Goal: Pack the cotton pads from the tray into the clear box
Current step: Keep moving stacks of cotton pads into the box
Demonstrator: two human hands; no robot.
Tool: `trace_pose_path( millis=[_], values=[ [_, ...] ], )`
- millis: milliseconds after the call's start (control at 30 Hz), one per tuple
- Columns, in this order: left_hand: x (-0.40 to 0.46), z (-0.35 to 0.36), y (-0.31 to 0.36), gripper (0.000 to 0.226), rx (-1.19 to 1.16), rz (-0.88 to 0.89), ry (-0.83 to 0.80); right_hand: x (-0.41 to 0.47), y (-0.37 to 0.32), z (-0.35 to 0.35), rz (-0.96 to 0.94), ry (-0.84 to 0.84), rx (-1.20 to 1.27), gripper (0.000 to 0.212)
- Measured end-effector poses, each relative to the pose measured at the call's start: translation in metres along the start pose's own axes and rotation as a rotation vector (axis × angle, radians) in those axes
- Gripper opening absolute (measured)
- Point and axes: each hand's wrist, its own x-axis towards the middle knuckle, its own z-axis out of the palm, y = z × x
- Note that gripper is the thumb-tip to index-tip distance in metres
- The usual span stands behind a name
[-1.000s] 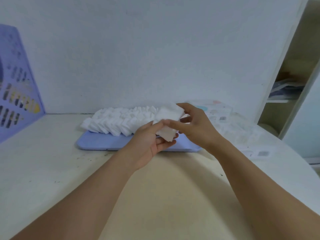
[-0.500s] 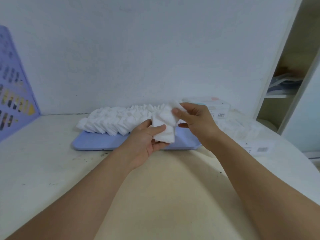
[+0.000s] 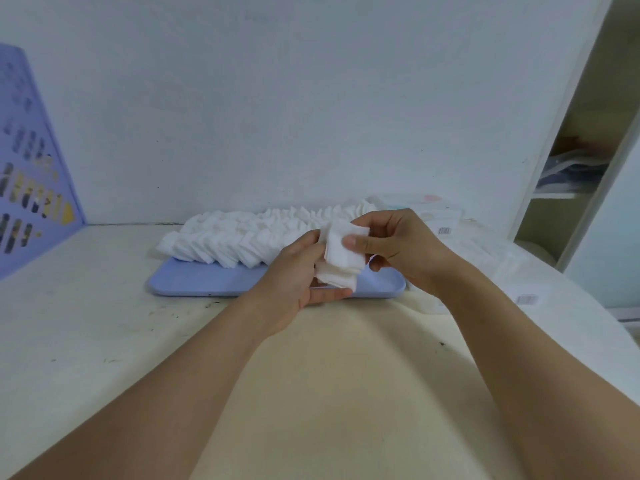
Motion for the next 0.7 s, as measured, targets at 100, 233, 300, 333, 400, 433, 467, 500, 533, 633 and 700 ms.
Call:
trace_pose_path(
  millis=[100,233,300,333,400,433,467,500,533,633,700],
  values=[
    [-0.003,0.001,0.003,0.027,0.008,-0.028,0.020,0.001,0.002,0.000,0.007,-0.006,-0.030,0.012],
    [-0.003,0.003,0.004,0.025,-0.016,-0.056,0.043,0.002,0.004,0.002,0.005,0.019,-0.047,0.013],
    [-0.002,0.002,0.004,0.027,-0.068,-0.076,0.067,0.002,0.005,0.004,-0.008,0.025,-0.054,0.010],
    [-0.001,0.002,0.003,0.029,-0.071,-0.076,0.064,0.002,0.005,0.005,-0.012,0.024,-0.056,0.009],
    [-0.002,0.002,0.001,0.025,0.001,-0.045,0.023,0.002,0.006,0.007,-0.025,0.037,-0.061,0.009],
    [-0.002,0.002,0.000,0.020,0.035,-0.022,0.003,0.002,0.006,0.008,-0.035,0.053,-0.059,0.011],
    [-0.002,0.002,-0.002,0.019,0.050,-0.002,-0.007,0.002,0.006,0.009,-0.041,0.072,-0.054,0.014],
    [-0.002,0.002,-0.003,0.019,0.040,0.008,-0.010,0.002,0.006,0.011,-0.038,0.091,-0.053,0.019],
    [-0.002,0.002,-0.004,0.021,0.003,0.007,-0.012,0.003,0.006,0.012,-0.025,0.101,-0.068,0.025],
    [-0.001,0.001,0.000,0.029,-0.272,-0.077,-0.034,0.003,0.006,0.014,0.069,0.043,-0.089,0.038],
    [-0.002,-0.002,0.004,0.032,-0.462,-0.163,-0.036,0.002,0.005,0.014,0.155,-0.023,0.072,0.036]
  ],
)
